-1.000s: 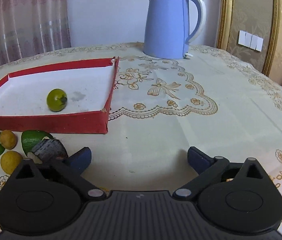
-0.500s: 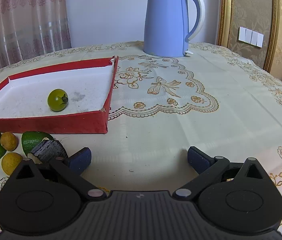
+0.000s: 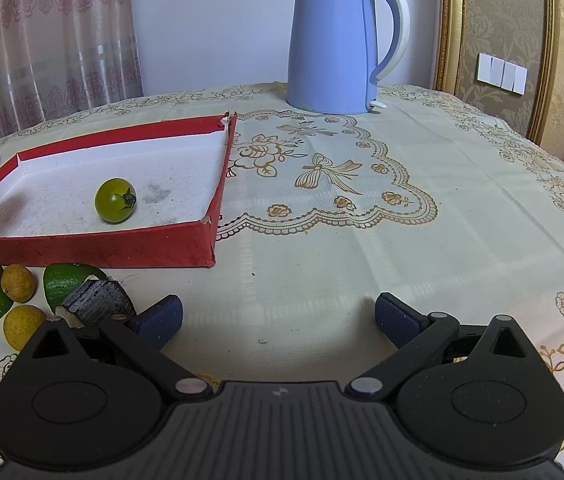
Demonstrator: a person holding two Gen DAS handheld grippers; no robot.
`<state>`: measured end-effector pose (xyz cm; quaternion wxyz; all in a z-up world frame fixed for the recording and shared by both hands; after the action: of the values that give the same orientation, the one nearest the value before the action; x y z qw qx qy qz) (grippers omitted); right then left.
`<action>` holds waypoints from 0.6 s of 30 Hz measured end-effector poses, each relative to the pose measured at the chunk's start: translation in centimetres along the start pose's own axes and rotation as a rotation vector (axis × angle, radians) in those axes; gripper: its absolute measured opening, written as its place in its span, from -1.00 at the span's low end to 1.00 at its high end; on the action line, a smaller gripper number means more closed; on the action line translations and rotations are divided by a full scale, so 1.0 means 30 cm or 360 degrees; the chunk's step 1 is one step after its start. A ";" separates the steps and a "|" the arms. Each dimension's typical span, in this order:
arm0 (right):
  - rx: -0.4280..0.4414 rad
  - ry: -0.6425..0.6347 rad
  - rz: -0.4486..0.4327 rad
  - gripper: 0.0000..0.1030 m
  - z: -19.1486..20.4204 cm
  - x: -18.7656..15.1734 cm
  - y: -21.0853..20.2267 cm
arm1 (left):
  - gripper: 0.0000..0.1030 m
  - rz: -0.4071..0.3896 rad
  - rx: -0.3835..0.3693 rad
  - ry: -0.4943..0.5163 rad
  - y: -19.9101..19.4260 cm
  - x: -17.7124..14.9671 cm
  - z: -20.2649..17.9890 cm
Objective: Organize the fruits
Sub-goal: 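Lower the mandarin into the tray and open the left gripper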
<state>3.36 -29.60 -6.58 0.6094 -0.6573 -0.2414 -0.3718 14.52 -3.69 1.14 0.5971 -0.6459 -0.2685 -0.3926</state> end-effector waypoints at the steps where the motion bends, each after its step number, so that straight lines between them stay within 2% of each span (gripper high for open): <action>1: 0.0000 0.0000 0.0000 1.00 0.000 0.000 0.000 | -0.22 0.0010 0.0012 0.0001 0.022 0.003 -0.004; 18: 0.0007 0.0008 -0.0004 1.00 -0.002 -0.001 0.001 | -0.22 0.0182 0.0096 0.0016 0.256 -0.006 -0.015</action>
<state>3.37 -29.65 -6.61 0.6110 -0.6548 -0.2413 -0.3738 20.60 -5.21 -3.34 0.6392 -0.6399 -0.2398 -0.3528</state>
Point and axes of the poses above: each gripper's, at about its wrist camera, not at the fingertips, and y roughly the way its jaws point, z to its left, x to its top, the point moved 1 cm from there along y, roughly the way its jaws point
